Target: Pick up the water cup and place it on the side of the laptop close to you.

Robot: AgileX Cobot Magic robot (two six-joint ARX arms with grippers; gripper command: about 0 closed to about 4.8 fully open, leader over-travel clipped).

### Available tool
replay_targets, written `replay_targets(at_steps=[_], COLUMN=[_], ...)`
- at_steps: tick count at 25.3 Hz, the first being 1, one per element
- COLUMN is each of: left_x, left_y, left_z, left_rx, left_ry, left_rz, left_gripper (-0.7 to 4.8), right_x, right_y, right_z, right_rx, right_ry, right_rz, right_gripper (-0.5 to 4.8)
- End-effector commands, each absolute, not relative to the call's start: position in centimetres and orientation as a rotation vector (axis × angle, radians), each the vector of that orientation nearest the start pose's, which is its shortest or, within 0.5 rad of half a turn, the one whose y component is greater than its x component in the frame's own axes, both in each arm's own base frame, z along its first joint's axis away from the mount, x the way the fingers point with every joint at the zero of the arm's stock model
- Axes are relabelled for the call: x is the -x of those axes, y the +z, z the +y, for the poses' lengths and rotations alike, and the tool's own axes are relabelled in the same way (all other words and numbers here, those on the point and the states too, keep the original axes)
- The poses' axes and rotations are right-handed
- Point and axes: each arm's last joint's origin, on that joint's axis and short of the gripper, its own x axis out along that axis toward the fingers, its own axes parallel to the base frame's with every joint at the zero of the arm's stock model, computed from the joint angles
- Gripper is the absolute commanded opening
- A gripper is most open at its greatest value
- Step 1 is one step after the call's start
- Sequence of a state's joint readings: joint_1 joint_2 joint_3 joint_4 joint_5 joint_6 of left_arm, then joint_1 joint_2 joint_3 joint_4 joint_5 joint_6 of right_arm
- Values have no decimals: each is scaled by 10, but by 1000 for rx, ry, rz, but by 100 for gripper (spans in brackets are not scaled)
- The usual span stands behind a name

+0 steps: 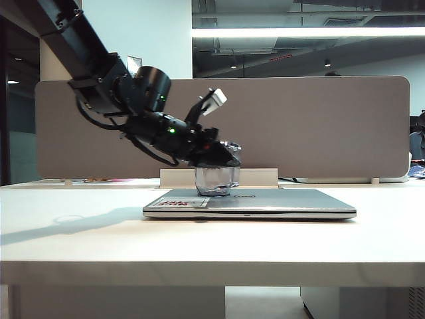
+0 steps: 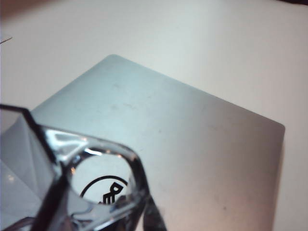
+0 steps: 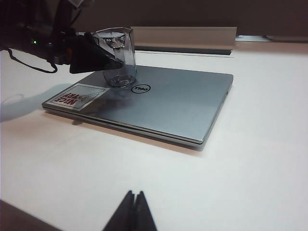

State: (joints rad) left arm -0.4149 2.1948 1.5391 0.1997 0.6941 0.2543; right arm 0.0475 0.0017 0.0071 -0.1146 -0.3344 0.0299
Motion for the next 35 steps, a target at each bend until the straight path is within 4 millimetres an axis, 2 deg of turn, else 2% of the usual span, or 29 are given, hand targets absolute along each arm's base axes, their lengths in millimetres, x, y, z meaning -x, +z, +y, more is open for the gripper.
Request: replay_targets(at_steps=[1,6,9,17,20,27,31,35], left_x=[-435,-432,-431,-430,-426,-396,-376,-350], left_y=[181,180,180,181,192,249,261,258], left_z=[-222,-230,-233,-233,-231,-234,-251,-275], left_rx=[-189,-196,-153,-121,-82,-115,-146,-207], left_ry=[-1079,-1060,-1022,-1017,-1007,-913,-903,-873], left_rz=[310,319,351,372,416,435,428,434], left_gripper=[48,47,-6,-6,-6,-6,-6,-6], right_x=[-95,-95,-95,-95,-95,-95,-95,-95], right_y=[155,154,154,154,154,154,154,154], right_z=[14,14,14,14,14,14,14,14], right_rx=[-43,-44,-44,-44,-44,-44,-44,-44], right_ry=[383,383,383,383,383,382,382,382], right_rz=[106,110,110,110,110,110,109,110], right_gripper=[-1,-1,-1,-1,-1,-1,-1,-1])
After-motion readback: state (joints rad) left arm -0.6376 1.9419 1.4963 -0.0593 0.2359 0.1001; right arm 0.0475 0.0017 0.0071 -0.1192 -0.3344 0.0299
